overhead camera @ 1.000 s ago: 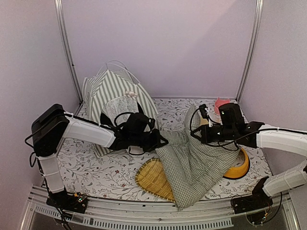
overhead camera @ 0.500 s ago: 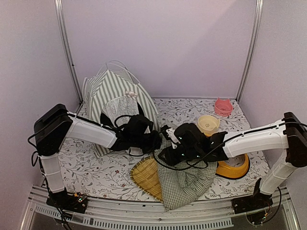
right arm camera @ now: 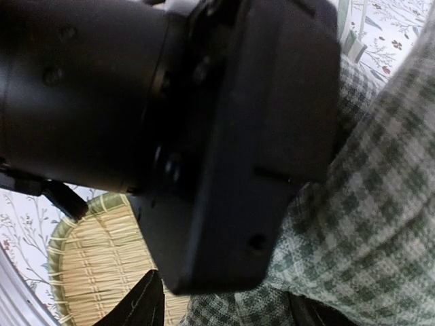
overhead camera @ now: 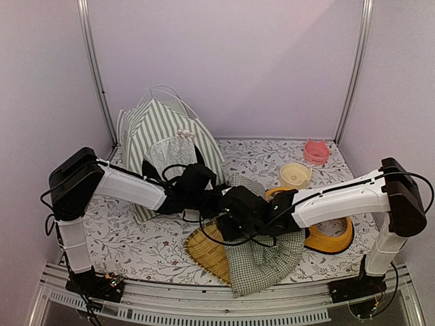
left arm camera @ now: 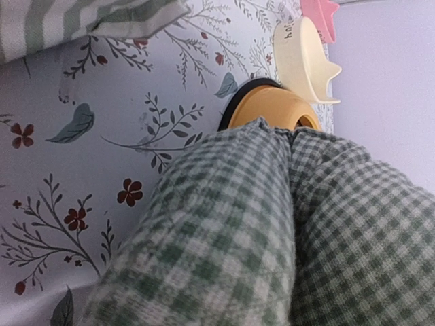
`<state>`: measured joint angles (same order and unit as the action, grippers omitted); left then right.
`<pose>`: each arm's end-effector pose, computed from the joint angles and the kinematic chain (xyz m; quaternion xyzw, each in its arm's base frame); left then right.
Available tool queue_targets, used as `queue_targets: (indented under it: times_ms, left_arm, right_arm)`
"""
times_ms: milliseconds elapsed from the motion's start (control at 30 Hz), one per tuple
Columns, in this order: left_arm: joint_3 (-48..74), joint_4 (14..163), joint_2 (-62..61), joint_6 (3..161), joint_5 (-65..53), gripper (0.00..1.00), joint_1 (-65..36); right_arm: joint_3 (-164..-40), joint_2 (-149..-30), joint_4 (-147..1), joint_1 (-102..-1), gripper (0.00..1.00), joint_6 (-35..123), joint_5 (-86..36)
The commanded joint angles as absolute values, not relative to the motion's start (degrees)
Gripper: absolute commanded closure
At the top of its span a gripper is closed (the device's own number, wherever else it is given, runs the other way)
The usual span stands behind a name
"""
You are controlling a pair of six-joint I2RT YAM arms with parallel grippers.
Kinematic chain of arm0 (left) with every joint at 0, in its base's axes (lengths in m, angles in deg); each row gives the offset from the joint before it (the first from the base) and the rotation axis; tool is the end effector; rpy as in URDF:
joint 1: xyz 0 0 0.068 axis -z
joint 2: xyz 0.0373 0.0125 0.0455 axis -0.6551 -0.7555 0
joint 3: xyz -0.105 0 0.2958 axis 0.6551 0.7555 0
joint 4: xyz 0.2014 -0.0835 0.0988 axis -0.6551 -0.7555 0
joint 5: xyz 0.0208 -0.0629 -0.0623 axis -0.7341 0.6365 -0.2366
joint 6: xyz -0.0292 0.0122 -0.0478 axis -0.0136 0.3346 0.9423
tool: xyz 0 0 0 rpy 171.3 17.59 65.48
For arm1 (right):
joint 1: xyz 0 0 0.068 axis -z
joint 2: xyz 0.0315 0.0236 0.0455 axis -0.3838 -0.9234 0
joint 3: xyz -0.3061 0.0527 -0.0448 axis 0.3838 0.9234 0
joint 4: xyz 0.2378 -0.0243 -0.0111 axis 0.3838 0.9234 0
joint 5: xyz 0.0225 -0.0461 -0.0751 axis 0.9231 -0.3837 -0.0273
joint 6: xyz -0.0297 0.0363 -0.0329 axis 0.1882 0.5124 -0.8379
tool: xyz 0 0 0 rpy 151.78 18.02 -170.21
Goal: Set up the pet tent
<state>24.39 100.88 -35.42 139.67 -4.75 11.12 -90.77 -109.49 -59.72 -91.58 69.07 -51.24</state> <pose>0.2466 -0.3268 0.2057 -0.0943 0.8808 -0.4348 0.1619 0.1421 0.3350 0.2431 -0.2469 0.8977 0.1615 0.3272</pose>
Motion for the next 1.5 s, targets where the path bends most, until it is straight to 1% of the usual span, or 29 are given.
queue_targets:
  times_ms: [0,133,267,300,467,533,600,633,667,1067,1233,1467]
  left_arm:
    - [22.7,104.8,-34.5,140.5,-3.3,1.00,12.2]
    - [23.2,104.8,-33.6,140.7,-3.3,1.00,12.1]
    - [23.5,104.6,-32.8,140.9,-3.2,1.00,12.1]
    - [23.5,104.5,-32.6,140.9,-3.2,1.00,12.1]
    - [23.8,104.4,-31.7,140.7,-3.0,1.00,12.1]
    - [23.7,104.4,-31.4,139.9,-3.0,1.00,12.0]
    - [23.6,104.1,-30.9,139.0,-2.8,0.96,12.0]
    - [23.7,104.0,-30.6,138.5,-2.7,0.94,11.9]
    - [23.8,104.1,-30.2,138.0,-2.8,0.90,11.8]
    - [25.5,100.8,-22.3,128.9,-4.0,0.58,9.1]
    - [28.4,97.0,-16.4,124.0,-7.9,0.49,8.9]
    - [34.7,89.5,-8.2,118.1,-16.6,0.42,8.7]
  right_arm:
    - [-94.7,-117.0,-46.6,-93.6,0.22,73.1,-58.1]
    - [-98.8,-121.4,-38.5,-94.3,0.22,77.0,-63.6]
    - [-101.3,-124.8,-32.2,-95.0,0.28,80.3,-66.8]
    - [-101.5,-125.3,-31.5,-95.2,0.31,80.5,-67.4]
    - [-101.4,-123.6,-29.5,-95.3,0.60,81.9,-69.6]
    - [-101.3,-122.1,-29.5,-95.2,0.75,81.9,-70.5]
    - [-101.1,-120.5,-29.2,-95.3,0.91,81.9,-71.5]
    - [-100.9,-119.6,-29.1,-95.2,0.97,81.9,-72.0]
    - [-100.7,-118.7,-29.1,-95.2,1.00,81.8,-72.3]
    - [-97.3,-106.8,-31.7,-92.2,1.00,78.9,-71.3]
    - [-96.2,-101.3,-33.7,-90.4,1.00,77.2,-69.4]
    - [-93.3,-94.2,-36.8,-88.3,1.00,74.9,-66.8]
